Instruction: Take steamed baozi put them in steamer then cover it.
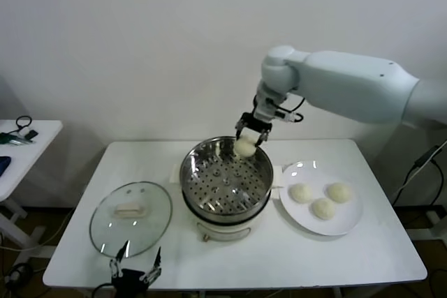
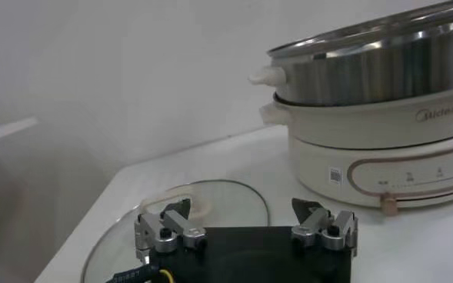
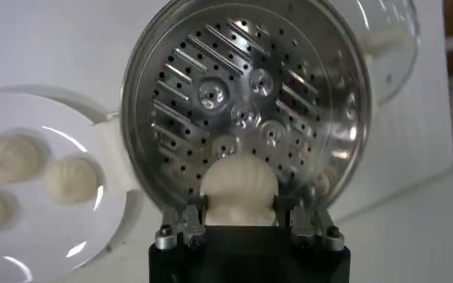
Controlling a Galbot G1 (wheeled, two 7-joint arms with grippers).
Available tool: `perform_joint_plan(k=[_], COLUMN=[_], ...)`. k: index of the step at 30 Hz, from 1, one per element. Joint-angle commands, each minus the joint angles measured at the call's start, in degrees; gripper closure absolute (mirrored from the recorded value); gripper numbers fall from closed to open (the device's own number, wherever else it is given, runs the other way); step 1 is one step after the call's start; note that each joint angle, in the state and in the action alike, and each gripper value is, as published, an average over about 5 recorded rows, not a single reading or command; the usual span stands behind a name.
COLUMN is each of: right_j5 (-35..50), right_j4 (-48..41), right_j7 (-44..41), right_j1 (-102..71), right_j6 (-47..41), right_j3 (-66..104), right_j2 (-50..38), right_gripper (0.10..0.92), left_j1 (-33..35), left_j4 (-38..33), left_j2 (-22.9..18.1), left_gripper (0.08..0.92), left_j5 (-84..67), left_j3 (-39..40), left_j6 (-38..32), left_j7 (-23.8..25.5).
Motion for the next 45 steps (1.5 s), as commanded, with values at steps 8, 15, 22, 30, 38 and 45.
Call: perform_joint_plan(k=[8, 15, 22, 30, 38, 45], right_j5=[-20.24, -18.99, -7.88, 23.53, 42.12, 37.67], right_j4=[-14.13, -18.24, -17.09, -10.26, -1.35, 5.96], right_j7=[5.87, 5.86, 2.92, -4.41, -6.96, 0.44], right_j1=[-14.55, -15.22, -11.07, 7.47, 19.61, 10.59], right_j6=[7.75, 8.57, 8.59, 2.48, -26.43, -41.79], right_j3=[9.22, 10.20, 6.28, -5.74, -23.46, -24.28], right_j2=[8.53, 10.57, 10.22, 2.52, -15.10, -26.95], right_gripper=[0.431, 0.409, 0.237, 0.203, 0.203, 0.203], left_j1=[0.55, 0.58, 0.56, 0.75, 0.73, 0.29], left_j4=[-0.93, -1.23, -1.39, -1.71, -1.59, -1.86], left_j2=[0.03, 0.08, 0.07, 0.06, 0.12, 0.16], left_gripper=[0.177, 0.177, 0.177, 0.177, 0.177, 0.177], left_j5=[-0.11, -0.29, -0.51, -0.21, -0.23, -0.38], left_j3=[0.00, -0.28, -0.38, -0.09, 0.04, -0.56], left_j6=[-0.11, -0.10, -0.07, -0.06, -0.17, -0.37], left_j7=[-0.22, -0.29, -0.35, -0.27, -0.26, -0.34])
